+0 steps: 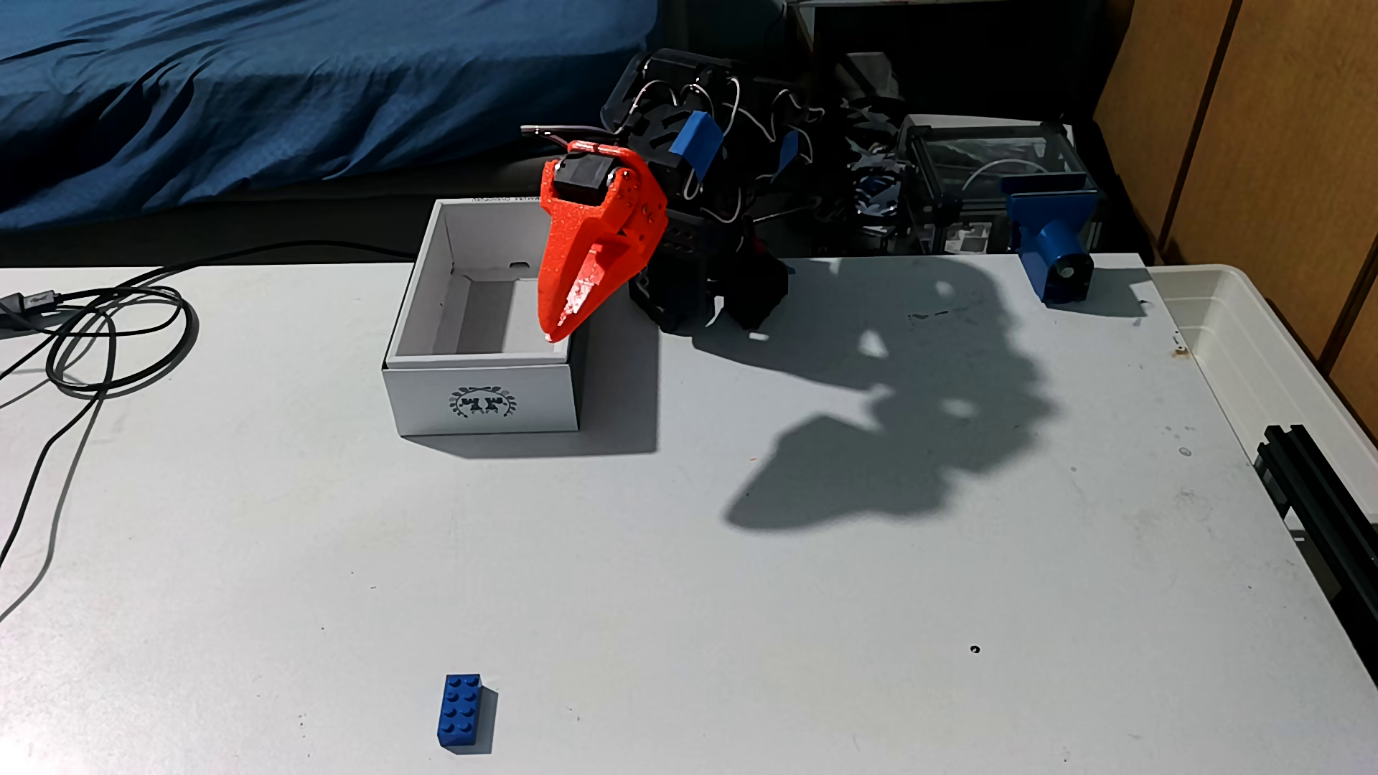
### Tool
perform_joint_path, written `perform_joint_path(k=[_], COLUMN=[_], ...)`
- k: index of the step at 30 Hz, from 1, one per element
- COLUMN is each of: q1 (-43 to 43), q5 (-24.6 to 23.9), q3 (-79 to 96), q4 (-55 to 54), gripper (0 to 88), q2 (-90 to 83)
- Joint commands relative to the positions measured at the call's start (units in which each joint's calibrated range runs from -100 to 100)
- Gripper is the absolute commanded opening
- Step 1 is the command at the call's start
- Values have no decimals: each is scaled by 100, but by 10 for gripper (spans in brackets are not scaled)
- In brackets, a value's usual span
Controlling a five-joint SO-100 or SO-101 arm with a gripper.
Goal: Grab the blue brick and place in box
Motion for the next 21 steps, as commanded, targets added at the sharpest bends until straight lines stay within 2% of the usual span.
perform_joint_path(k=[1, 8, 17, 21], q1=[36, 199, 207, 199], q5=[424, 513, 445, 103], q3=[-98, 488, 408, 328], q4=[-157, -1130, -1165, -1061], gripper=[9, 9, 9, 9], q2=[-59, -59, -59, -59])
